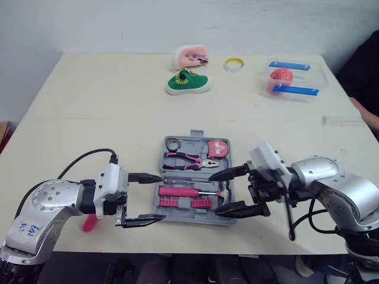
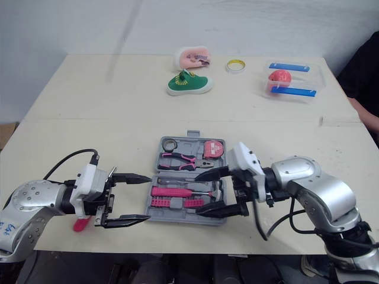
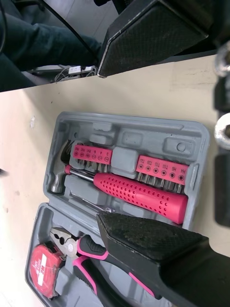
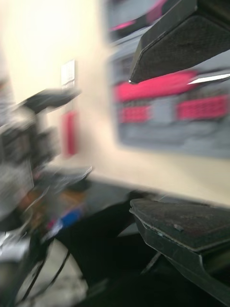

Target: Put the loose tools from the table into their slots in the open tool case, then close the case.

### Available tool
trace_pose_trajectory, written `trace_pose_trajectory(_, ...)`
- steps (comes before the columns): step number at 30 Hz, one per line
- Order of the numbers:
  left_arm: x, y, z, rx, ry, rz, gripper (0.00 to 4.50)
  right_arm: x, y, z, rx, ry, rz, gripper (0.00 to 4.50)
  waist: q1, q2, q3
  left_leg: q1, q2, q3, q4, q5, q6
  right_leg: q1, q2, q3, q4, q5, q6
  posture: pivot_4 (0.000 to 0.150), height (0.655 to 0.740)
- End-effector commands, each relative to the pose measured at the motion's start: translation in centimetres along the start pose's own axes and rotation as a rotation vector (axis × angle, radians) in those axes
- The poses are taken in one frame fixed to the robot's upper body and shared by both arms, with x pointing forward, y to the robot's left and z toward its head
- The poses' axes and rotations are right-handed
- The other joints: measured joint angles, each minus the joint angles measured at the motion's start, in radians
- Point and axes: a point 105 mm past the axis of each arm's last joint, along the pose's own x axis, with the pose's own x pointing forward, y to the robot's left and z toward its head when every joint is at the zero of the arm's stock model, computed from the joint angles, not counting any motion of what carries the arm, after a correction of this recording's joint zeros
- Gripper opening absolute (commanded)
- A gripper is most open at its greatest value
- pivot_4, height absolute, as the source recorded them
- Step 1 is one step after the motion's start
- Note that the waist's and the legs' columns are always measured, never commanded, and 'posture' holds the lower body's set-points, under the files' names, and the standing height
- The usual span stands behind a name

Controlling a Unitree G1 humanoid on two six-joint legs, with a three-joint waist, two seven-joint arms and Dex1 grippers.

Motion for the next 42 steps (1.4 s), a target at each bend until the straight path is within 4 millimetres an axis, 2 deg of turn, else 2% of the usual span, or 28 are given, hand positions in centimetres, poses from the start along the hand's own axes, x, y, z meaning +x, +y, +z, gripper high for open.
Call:
trace_pose_trajectory(1, 0.2, 0.5, 0.5, 0.028, -0.019, 0.007, 4.5, -0.1, -1.4, -2.0, -0.051, 0.031, -0.106, 3.74, 0.003, -0.001, -0.001, 0.001, 0.0, 0.0, 0.0, 0.0, 0.0, 0.0, 0.0, 0.0, 0.0, 0.0, 0.0, 0.15, 0.74)
trace_pose_trajectory(3, 0.2, 0.6, 0.5, 0.03, -0.022, 0.008, 4.5, 0.3, -1.5, -3.2, -0.081, 0.06, -0.108, 3.15, 0.007, -0.001, -0.001, 0.001, 0.0, 0.0, 0.0, 0.0, 0.0, 0.001, 0.0, 0.0, 0.0, 0.0, 0.0, 0.15, 0.74)
trace_pose_trajectory(9, 0.1, 0.9, 0.1, 0.032, -0.022, 0.009, 4.5, 1.3, -1.9, -4.8, -0.133, 0.079, -0.114, 0.14, 0.009, -0.001, -0.001, 0.001, 0.0, 0.0, 0.0, 0.003, -0.004, 0.0, 0.0, 0.001, 0.001, 0.0, 0.0, 0.15, 0.74)
trace_pose_trajectory(21, 0.1, 0.7, -0.4, 0.031, -0.022, 0.009, 4.5, 1.2, -2.9, -7.4, -0.14, 0.179, -0.165, 0.05, 0.016, -0.001, -0.001, 0.001, 0.0, 0.0, 0.0, 0.003, -0.004, 0.0, 0.0, 0.0, 0.001, 0.0, 0.0, 0.15, 0.74)
trace_pose_trajectory(35, 0.1, 0.8, -0.4, 0.027, -0.018, 0.02, 4.5, 1.6, -2.3, -10.9, -0.106, 0.358, -0.154, 0.05, 0.017, -0.001, -0.001, 0.003, 0.0, 0.0, 0.0, 0.003, -0.004, 0.001, 0.0, 0.0, 0.001, 0.0, 0.0, 0.15, 0.74)
trace_pose_trajectory(38, 0.1, 0.8, -0.4, 0.027, -0.018, 0.021, 4.5, 1.5, -2.3, -11.2, -0.093, 0.377, -0.157, 0.05, 0.016, -0.002, -0.001, 0.004, 0.0, 0.0, 0.0, 0.003, -0.004, 0.003, 0.0, 0.0, 0.001, 0.0, 0.0, 0.15, 0.74)
trace_pose_trajectory(40, 0.1, 0.9, -0.5, 0.028, -0.014, 0.029, 4.5, 1.6, -2.2, -11.2, -0.146, 0.406, -0.141, 0.05, 0.016, -0.002, -0.001, 0.008, 0.0, 0.0, -0.001, 0.002, -0.004, 0.007, 0.0, 0.0, 0.0, 0.0, 0.0, 0.15, 0.74)
trace_pose_trajectory(42, -0.1, 1.1, -0.5, 0.032, -0.008, 0.055, 4.5, 1.8, -2.2, -10.1, -0.203, 0.37, -0.128, 0.05, 0.017, -0.002, -0.001, 0.01, 0.0, 0.0, -0.001, 0.001, -0.003, 0.009, 0.0, 0.0, -0.001, 0.0, 0.0, 0.15, 0.74)
